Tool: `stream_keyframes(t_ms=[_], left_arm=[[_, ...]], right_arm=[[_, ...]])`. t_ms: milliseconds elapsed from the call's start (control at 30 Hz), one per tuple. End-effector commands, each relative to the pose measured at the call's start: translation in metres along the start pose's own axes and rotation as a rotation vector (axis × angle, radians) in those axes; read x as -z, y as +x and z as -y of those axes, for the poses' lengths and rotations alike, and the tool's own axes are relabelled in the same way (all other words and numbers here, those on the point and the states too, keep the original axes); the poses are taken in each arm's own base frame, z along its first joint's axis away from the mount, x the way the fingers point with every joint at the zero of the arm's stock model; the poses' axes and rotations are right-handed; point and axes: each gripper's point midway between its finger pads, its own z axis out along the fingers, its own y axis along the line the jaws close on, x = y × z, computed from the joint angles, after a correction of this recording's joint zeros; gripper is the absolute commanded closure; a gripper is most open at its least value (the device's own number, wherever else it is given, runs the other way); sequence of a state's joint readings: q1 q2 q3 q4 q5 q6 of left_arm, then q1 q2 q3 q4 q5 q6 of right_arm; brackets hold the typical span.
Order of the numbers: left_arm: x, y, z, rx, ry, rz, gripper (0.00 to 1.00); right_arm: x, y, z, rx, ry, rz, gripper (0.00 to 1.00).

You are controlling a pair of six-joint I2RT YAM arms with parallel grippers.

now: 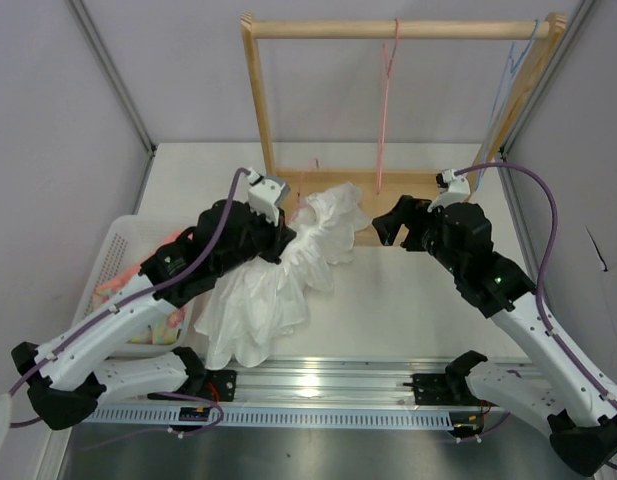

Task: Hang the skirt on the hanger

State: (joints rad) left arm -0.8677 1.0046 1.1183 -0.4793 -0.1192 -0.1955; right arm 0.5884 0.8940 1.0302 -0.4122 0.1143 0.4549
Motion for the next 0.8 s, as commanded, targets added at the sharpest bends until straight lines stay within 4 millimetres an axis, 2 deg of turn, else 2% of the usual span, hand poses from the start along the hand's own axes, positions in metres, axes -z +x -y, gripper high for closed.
stream_keyframes(t_ms=[0,67,100,133,167,267,300,400,433,467,533,667,700,767], left_arm=[[0.023,-0.065,-0.020,0.075,-0.144,0.095,1.00],[0.035,-0.086,-0.022,0.081,-0.147,0.170,1.00],[0.046,-0.114,-0.022,0.085,-0.148,0.234,1.00],[0.044,-0.120,-0.025,0.077,-0.168,0.226,1.00],[0.023,-0.115,-0.036,0.056,-0.238,0.169,1.00],[0.030,-0.165,-0.044,0.043,-0.294,0.275,1.00],[0.015,-0.168,-0.049,0.044,-0.317,0.265,1.00],[0.009,-0.201,-0.062,0.072,-0.367,0.336,1.00],[-0.003,-0.201,-0.067,0.062,-0.393,0.328,1.00],[0.001,-0.217,-0.074,0.082,-0.409,0.371,1.00],[-0.015,-0.227,-0.083,0.099,-0.437,0.380,1.00],[-0.024,-0.254,-0.105,0.112,-0.474,0.470,1.00],[-0.019,-0.269,-0.105,0.121,-0.469,0.513,1.00],[-0.026,-0.273,-0.111,0.120,-0.473,0.522,1.00]], right_arm=[[-0.002,-0.001,0.004,-0.032,-0.007,-0.003,0.10],[-0.001,-0.004,0.008,-0.032,0.004,0.008,0.10],[-0.001,-0.005,0.009,-0.034,0.005,0.009,0.10],[-0.002,-0.006,0.009,-0.035,0.002,0.008,0.10],[-0.003,-0.005,0.009,-0.037,0.000,0.004,0.10],[-0.004,-0.005,0.009,-0.042,-0.004,0.003,0.11],[-0.004,-0.005,0.009,-0.043,-0.005,0.000,0.11],[-0.003,-0.005,0.010,-0.041,-0.002,-0.002,0.11],[-0.002,-0.006,0.010,-0.037,-0.003,0.002,0.11],[-0.001,-0.006,0.012,-0.037,0.007,0.000,0.11],[0.001,-0.010,0.012,-0.027,0.010,0.003,0.11],[0.006,-0.016,0.012,-0.018,0.008,0.013,0.12],[0.007,-0.017,0.012,-0.015,0.009,0.015,0.12],[0.007,-0.018,0.013,-0.009,0.017,0.012,0.12]])
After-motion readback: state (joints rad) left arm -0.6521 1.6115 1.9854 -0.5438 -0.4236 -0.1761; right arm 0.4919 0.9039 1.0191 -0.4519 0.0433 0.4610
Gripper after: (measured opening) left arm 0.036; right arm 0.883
